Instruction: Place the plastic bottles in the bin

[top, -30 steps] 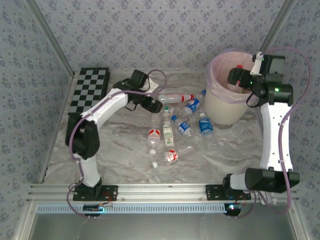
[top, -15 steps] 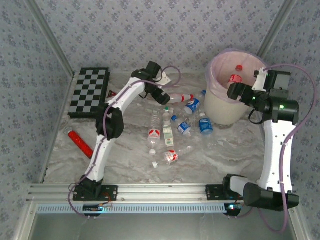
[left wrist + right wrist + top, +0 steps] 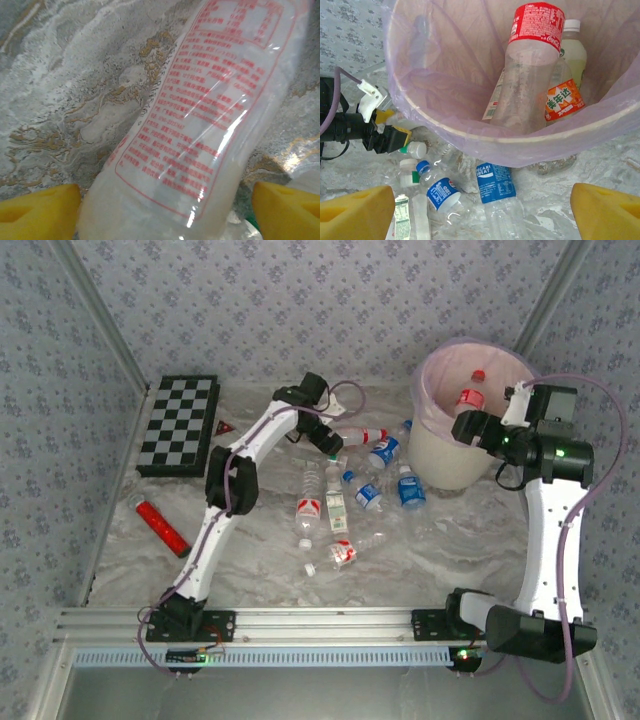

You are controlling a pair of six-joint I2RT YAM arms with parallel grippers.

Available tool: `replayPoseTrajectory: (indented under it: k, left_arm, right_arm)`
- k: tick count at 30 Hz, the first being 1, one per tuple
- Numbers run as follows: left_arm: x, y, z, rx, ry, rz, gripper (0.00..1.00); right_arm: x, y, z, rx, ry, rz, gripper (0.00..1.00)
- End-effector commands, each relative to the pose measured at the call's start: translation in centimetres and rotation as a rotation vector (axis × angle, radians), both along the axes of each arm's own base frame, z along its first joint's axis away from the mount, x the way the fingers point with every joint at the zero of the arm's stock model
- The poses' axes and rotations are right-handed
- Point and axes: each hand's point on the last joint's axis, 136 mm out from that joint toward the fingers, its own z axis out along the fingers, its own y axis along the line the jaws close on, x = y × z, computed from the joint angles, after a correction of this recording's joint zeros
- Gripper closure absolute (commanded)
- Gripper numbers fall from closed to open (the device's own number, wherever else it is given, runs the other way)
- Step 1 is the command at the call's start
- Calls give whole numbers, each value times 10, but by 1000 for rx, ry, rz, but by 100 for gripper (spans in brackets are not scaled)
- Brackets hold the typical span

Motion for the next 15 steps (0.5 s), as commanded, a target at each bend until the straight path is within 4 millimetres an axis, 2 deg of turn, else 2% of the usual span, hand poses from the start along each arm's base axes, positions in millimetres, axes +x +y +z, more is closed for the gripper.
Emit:
replayPoseTrajectory:
  k: [1, 7, 9, 15]
  left_arm:
    - [0, -8, 6, -38, 11, 14, 21]
    - [-4, -14, 16, -89, 35, 24, 35]
    - [-5, -16, 26, -122, 35, 29, 40]
    - [-5, -15, 68, -212, 6, 48, 42]
  right_arm:
    - [-3, 2, 2, 14, -14, 7, 8]
    - [-4, 8, 13, 50, -57, 16, 8]
    - [-5, 9, 15, 58, -61, 17, 8]
    - [-10, 14, 29, 83, -86, 27, 8]
